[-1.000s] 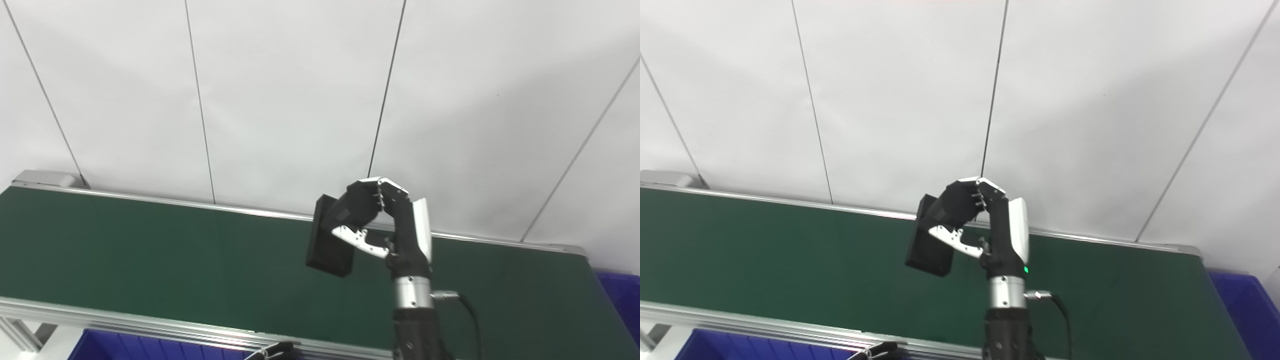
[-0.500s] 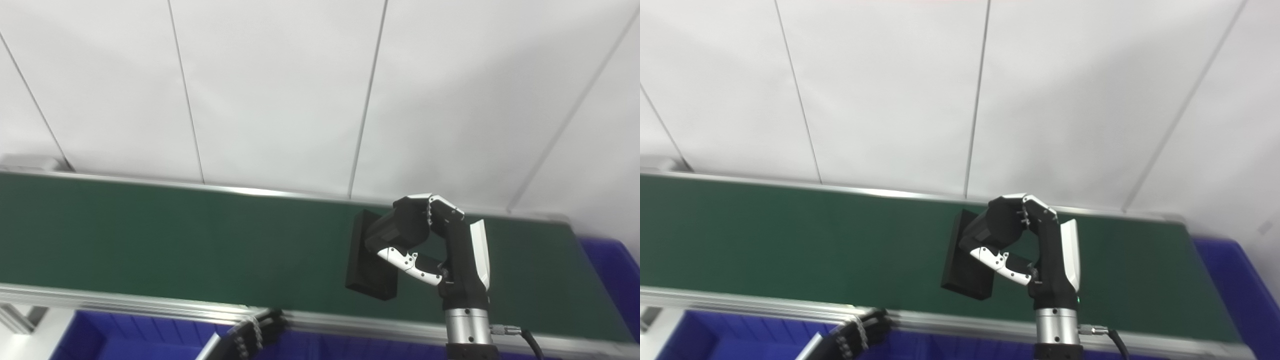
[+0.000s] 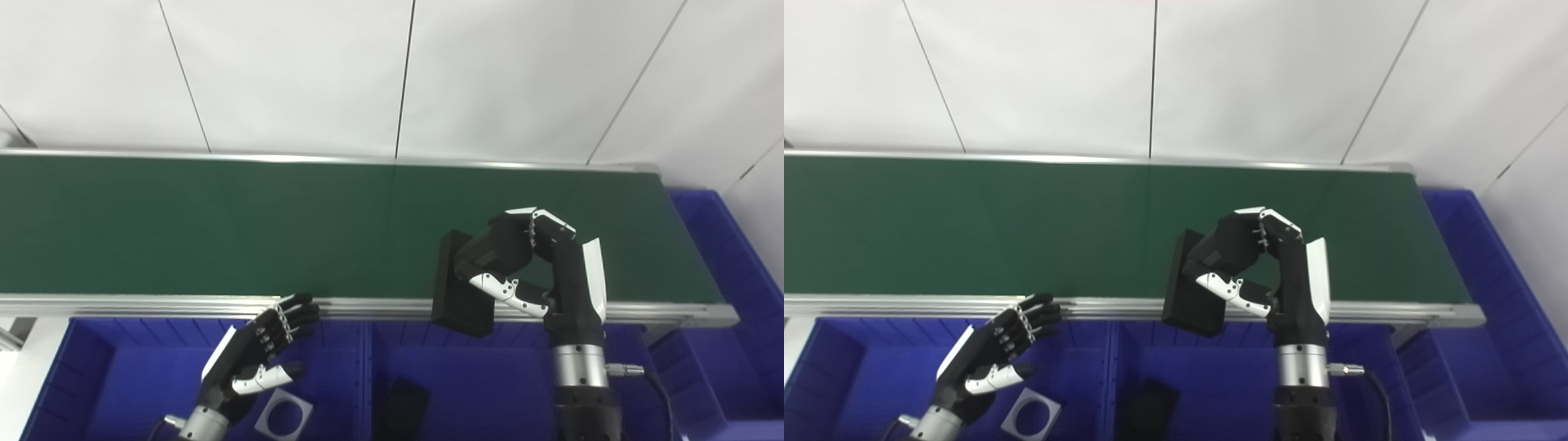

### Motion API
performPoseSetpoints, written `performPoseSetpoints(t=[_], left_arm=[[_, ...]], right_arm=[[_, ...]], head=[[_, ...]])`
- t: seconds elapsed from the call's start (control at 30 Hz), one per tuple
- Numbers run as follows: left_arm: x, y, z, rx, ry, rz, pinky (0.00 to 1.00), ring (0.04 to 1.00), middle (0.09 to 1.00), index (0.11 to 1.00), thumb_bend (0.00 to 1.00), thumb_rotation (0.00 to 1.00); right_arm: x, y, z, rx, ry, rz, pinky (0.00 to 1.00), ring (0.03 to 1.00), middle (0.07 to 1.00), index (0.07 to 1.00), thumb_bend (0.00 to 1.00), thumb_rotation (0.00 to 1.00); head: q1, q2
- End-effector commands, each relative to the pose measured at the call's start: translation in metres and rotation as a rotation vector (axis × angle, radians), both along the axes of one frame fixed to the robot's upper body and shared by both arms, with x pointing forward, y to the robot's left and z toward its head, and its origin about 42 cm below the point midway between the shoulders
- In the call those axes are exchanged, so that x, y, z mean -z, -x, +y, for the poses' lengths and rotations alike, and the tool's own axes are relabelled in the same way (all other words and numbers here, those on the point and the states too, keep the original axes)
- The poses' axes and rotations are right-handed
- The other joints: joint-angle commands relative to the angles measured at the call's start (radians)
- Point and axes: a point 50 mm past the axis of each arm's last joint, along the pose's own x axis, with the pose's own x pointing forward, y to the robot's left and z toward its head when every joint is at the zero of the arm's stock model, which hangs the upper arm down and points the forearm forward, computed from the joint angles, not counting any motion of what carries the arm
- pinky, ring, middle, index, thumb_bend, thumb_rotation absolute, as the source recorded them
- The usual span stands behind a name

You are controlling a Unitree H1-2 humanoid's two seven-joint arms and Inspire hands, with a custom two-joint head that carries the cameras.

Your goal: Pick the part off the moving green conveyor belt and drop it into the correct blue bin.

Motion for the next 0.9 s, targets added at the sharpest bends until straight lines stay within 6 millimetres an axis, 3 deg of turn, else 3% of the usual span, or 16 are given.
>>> performPoseSetpoints(t=[0.0,0.3,0.5,0.87], left_arm=[[-0.015,-0.009,0.000,0.015,0.022,-0.059,0.76,0.792,0.787,0.803,1.00,0.35],[-0.020,-0.010,0.002,0.016,0.032,-0.057,0.78,0.798,0.784,0.788,1.00,0.35],[-0.024,-0.010,0.002,0.010,0.022,-0.057,0.77,0.789,0.782,0.786,1.00,0.36],[-0.029,-0.008,0.001,0.010,0.029,-0.052,0.77,0.793,0.779,0.781,1.00,0.36]], right_arm=[[-0.010,0.004,0.003,0.006,-0.005,-0.044,0.32,0.440,0.522,0.516,0.50,0.00],[0.014,0.017,0.015,0.014,-0.066,0.076,0.33,0.441,0.520,0.508,0.50,0.00],[0.043,0.021,0.023,-0.012,-0.088,0.159,0.34,0.448,0.523,0.502,0.50,0.00],[0.081,0.020,0.031,-0.047,-0.014,0.291,0.33,0.440,0.524,0.507,0.50,0.00]], head=[[0.001,0.008],[0.000,0.037],[0.014,0.054],[0.051,0.076]])
